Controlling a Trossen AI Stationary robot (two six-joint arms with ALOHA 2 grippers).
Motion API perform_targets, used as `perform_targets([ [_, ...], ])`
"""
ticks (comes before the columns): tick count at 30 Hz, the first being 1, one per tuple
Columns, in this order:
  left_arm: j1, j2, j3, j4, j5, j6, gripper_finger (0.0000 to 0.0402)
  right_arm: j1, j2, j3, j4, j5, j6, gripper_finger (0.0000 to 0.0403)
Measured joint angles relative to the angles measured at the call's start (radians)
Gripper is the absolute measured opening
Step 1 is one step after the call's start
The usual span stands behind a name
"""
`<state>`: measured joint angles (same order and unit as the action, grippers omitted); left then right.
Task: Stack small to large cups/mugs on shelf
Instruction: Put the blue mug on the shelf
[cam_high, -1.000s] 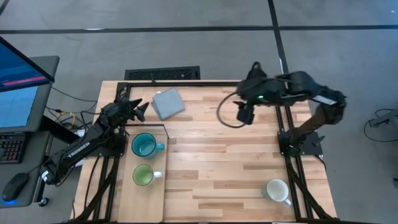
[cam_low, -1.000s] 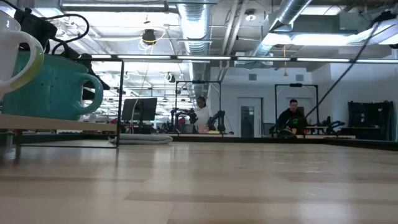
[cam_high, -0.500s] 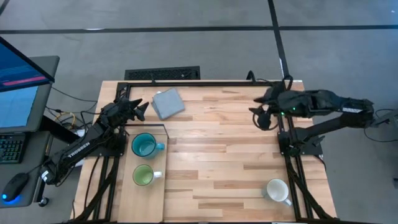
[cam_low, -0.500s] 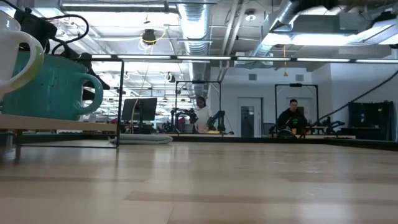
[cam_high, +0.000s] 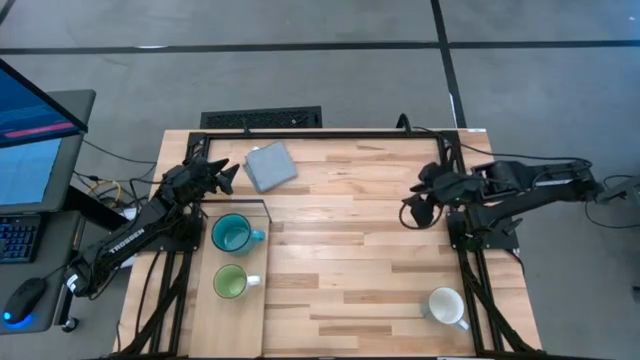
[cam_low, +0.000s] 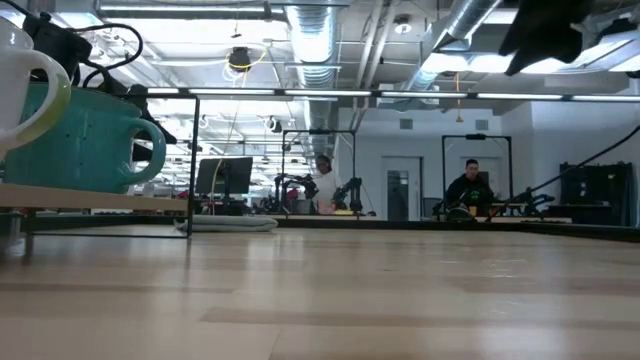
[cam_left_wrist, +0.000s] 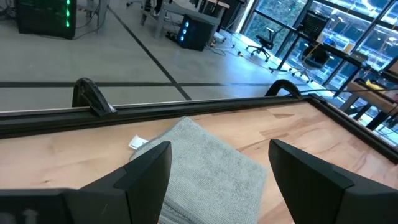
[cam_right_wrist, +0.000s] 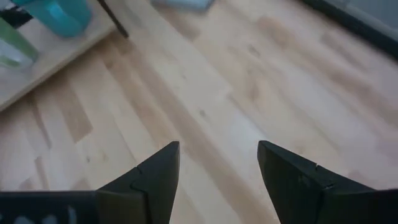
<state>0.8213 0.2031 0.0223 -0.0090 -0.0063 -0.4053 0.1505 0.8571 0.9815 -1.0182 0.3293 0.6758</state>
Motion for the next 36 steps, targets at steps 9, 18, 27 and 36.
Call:
perform_targets([
  [9,0.0,0.0,0.0,0.0,0.0,0.0,0.0261,0.027,0.032,-0.003,-0.003,-0.108,0.099,0.024],
  [18,0.0,0.0,0.0,0.0,0.0,0.0,0.0261,0.082,0.038,-0.002,0.046,-0.306,0.305,0.024],
  [27,0.0,0.0,0.0,0.0,0.003,0.029,0.0261,0.159,0.047,-0.002,0.024,-0.5,0.585,0.024],
  [36,0.0,0.0,0.0,0.0,0.007,0.043,0.0261,0.351,0.083,-0.002,-0.042,-0.904,1.006,0.024],
])
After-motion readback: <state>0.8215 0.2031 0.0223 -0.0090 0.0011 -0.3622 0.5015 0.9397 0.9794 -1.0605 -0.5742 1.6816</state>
